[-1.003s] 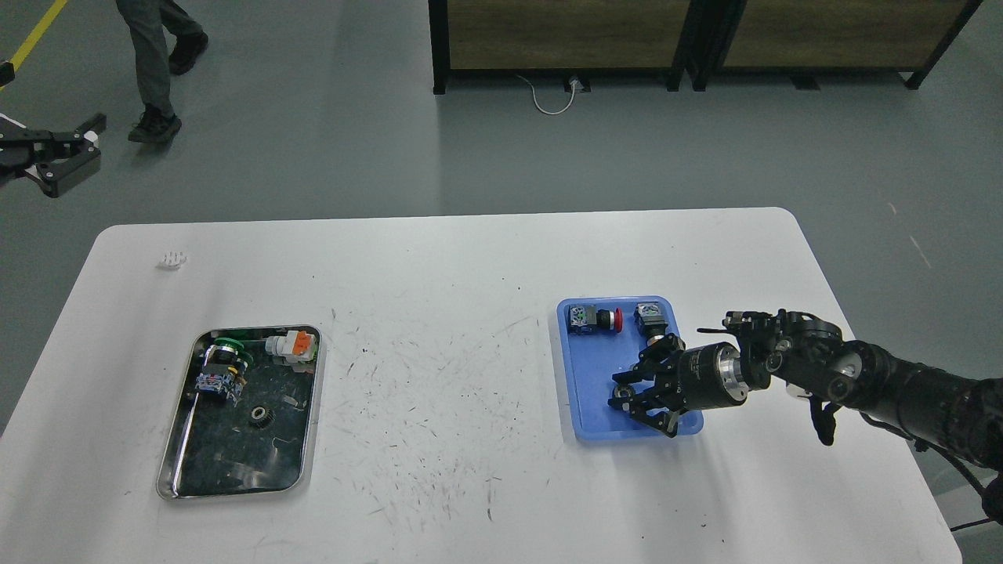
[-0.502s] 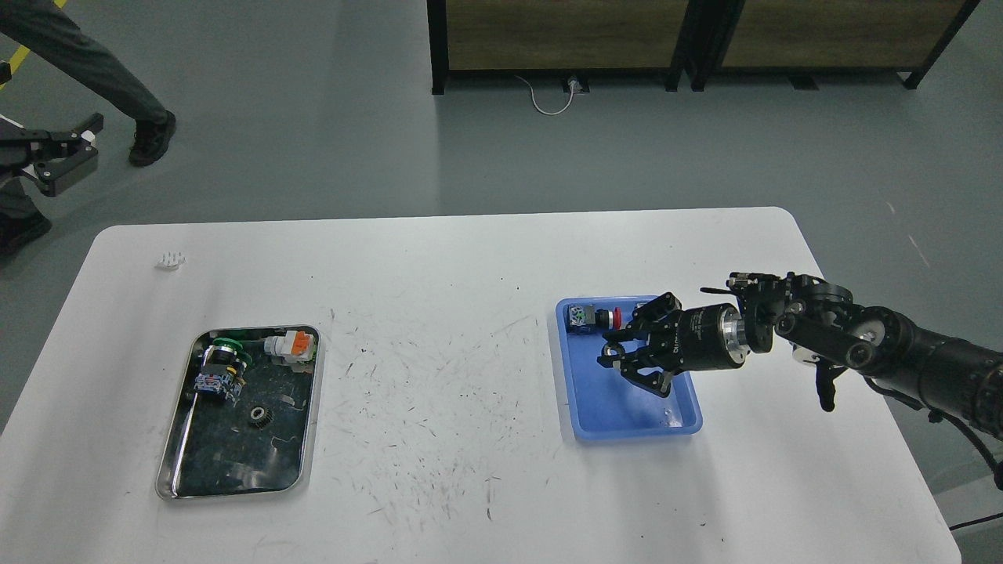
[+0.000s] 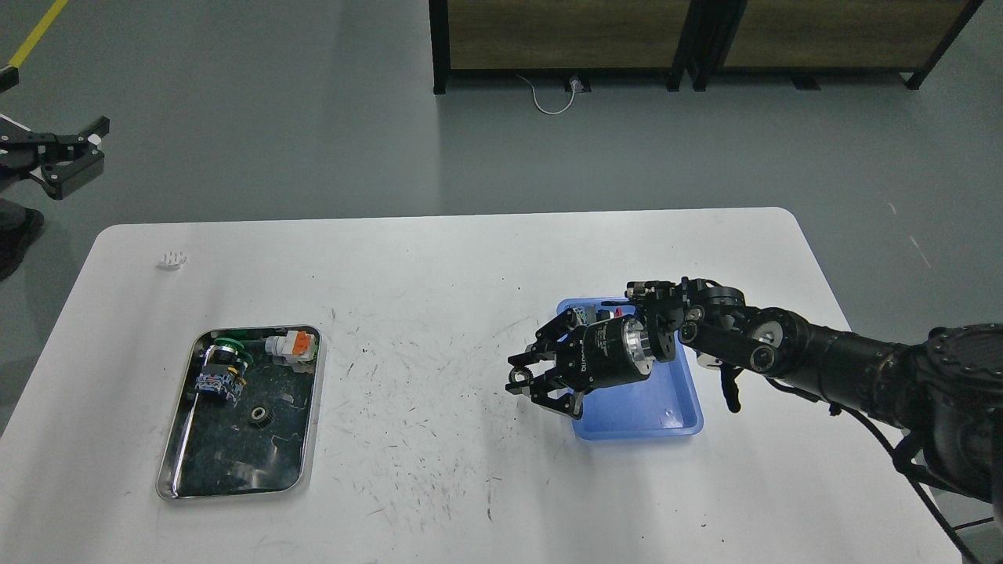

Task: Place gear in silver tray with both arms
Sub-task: 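Carry the gear toward the silver tray and lower it onto the table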

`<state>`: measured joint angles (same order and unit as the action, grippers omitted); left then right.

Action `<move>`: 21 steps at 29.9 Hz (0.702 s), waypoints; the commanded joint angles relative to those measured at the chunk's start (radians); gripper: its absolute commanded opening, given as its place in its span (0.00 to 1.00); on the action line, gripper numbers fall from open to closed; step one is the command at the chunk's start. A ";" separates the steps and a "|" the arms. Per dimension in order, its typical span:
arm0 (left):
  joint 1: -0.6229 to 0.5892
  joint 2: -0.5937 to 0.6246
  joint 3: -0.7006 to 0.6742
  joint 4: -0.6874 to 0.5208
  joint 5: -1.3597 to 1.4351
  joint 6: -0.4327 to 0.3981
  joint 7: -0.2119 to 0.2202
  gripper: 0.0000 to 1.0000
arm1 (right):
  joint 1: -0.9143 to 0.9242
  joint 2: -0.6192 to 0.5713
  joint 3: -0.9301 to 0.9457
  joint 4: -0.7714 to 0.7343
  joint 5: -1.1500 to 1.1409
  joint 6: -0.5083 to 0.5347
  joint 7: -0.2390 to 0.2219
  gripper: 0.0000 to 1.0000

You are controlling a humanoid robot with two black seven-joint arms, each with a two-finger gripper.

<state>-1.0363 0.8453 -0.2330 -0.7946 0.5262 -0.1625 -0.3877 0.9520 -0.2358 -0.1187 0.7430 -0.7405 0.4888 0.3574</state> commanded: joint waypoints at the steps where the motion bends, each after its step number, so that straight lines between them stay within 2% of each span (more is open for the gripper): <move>1: 0.001 -0.003 0.001 0.000 0.000 0.000 0.003 0.98 | -0.001 0.058 -0.024 -0.017 0.001 0.000 0.001 0.31; 14: 0.001 -0.015 0.037 -0.012 -0.002 -0.002 0.010 0.98 | -0.013 0.228 -0.065 -0.152 0.001 0.000 0.003 0.32; 21: -0.002 -0.015 0.037 -0.012 -0.002 -0.002 0.010 0.98 | -0.036 0.236 -0.093 -0.229 0.000 0.000 0.003 0.32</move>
<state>-1.0365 0.8300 -0.1965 -0.8068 0.5246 -0.1642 -0.3768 0.9284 -0.0005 -0.2038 0.5452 -0.7396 0.4886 0.3606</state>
